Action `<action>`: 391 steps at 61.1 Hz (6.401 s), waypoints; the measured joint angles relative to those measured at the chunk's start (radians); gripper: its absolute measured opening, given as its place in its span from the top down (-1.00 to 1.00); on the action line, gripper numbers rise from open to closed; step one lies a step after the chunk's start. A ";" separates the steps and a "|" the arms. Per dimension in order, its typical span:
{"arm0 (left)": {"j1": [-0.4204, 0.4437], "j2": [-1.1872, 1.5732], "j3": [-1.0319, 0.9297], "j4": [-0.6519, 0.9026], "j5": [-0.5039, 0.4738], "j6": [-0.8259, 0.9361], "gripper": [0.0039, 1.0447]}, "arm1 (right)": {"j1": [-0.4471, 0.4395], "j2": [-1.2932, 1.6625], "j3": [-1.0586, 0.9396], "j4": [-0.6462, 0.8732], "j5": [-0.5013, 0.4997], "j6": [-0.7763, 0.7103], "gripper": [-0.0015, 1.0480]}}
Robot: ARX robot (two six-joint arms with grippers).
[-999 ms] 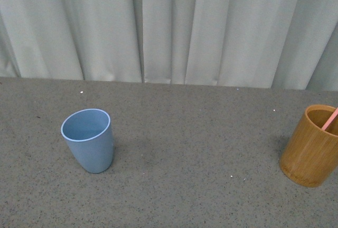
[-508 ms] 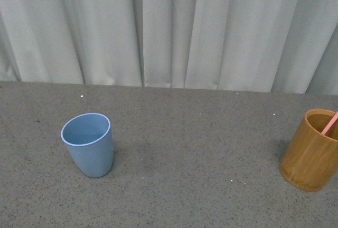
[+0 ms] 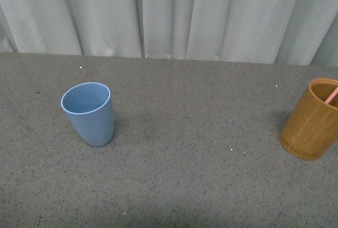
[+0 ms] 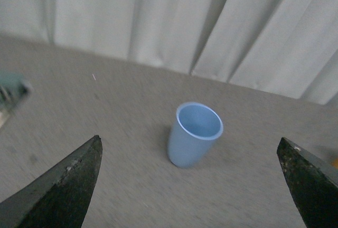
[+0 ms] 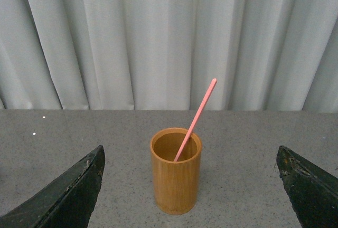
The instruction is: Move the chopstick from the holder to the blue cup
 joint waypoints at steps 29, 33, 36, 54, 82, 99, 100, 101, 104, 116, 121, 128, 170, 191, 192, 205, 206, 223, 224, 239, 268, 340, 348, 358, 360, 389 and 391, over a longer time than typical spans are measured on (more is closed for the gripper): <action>-0.178 0.692 0.045 0.491 -0.251 -0.549 -0.88 | 0.000 0.000 0.000 0.000 0.000 0.000 -0.81; -0.223 0.778 0.077 0.531 -0.309 -0.548 -0.88 | 0.000 0.000 0.000 0.000 0.000 0.000 -0.81; -0.249 0.857 0.103 0.565 -0.356 -0.547 -0.88 | 0.000 0.000 0.000 0.000 0.000 0.000 -0.81; -0.369 1.225 0.249 0.587 -0.427 -0.549 -0.88 | 0.000 0.000 0.000 0.000 0.000 0.000 -0.81; -0.429 1.449 0.398 0.523 -0.454 -0.559 -0.88 | 0.000 0.000 0.000 0.000 0.000 0.000 -0.81; -0.466 1.551 0.493 0.465 -0.465 -0.575 -0.88 | 0.000 0.000 0.000 0.000 0.000 0.000 -0.81; -0.468 1.553 0.496 0.464 -0.467 -0.576 -0.88 | 0.000 0.000 0.000 0.000 0.000 0.000 -0.81; -0.471 1.556 0.499 0.459 -0.468 -0.578 -0.88 | 0.000 0.000 0.000 0.000 0.000 0.000 -0.81; -0.474 1.561 0.504 0.453 -0.470 -0.580 -0.88 | 0.000 0.000 0.000 0.000 0.000 0.000 -0.81; -0.475 1.580 0.515 0.421 -0.473 -0.617 -0.88 | 0.000 0.000 0.000 0.000 0.000 0.000 -0.81; -0.475 1.586 0.520 0.409 -0.480 -0.628 -0.88 | 0.000 0.000 0.000 0.000 0.000 0.000 -0.81; -0.475 1.597 0.530 0.401 -0.484 -0.636 -0.88 | 0.000 0.000 0.000 0.000 0.000 0.000 -0.81; -0.477 1.633 0.561 0.377 -0.493 -0.654 -0.88 | 0.000 0.000 0.000 0.000 0.000 0.000 -0.81; -0.481 1.667 0.571 0.369 -0.500 -0.656 -0.88 | 0.000 0.000 0.000 0.000 0.000 0.000 -0.81; -0.481 1.669 0.573 0.369 -0.500 -0.657 -0.88 | 0.000 0.000 0.000 0.000 0.000 0.000 -0.81; -0.481 1.674 0.575 0.369 -0.497 -0.660 -0.88 | 0.000 0.000 0.000 0.000 0.000 0.000 -0.81; -0.481 1.674 0.575 0.368 -0.496 -0.662 -0.88 | 0.000 0.000 0.000 0.000 0.000 0.000 -0.81; -0.481 1.633 0.605 0.335 -0.486 -0.682 -0.88 | 0.000 0.000 0.000 0.000 0.000 0.000 -0.81; -0.481 1.633 0.607 0.334 -0.487 -0.682 -0.88 | 0.000 0.000 0.000 0.000 0.000 0.000 -0.81; -0.457 1.657 0.640 0.315 -0.517 -0.710 -0.88 | 0.000 0.000 0.000 0.000 0.000 0.000 -0.81; -0.408 1.743 0.692 0.301 -0.544 -0.747 -0.88 | 0.000 0.000 0.000 0.000 0.000 0.000 -0.81; -0.398 1.813 0.724 0.394 -0.402 -0.724 0.93 | 0.000 0.000 0.000 0.000 0.000 0.000 -0.81; -0.394 1.742 0.693 0.414 -0.359 -0.653 0.93 | 0.000 0.000 0.000 0.000 0.000 0.000 -0.81; -0.377 1.649 0.684 0.376 -0.298 -0.483 0.93 | 0.000 0.000 0.000 0.000 0.000 0.000 -0.81; -0.375 1.638 0.687 0.363 -0.291 -0.456 0.93 | 0.000 0.000 0.000 0.000 0.000 0.000 -0.81; -0.467 1.681 0.793 0.274 -0.196 -0.252 0.93 | 0.000 0.000 0.000 0.000 0.000 0.000 -0.81; -0.479 1.695 0.801 0.269 -0.196 -0.240 0.93 | 0.000 0.000 0.000 0.000 0.000 0.000 -0.81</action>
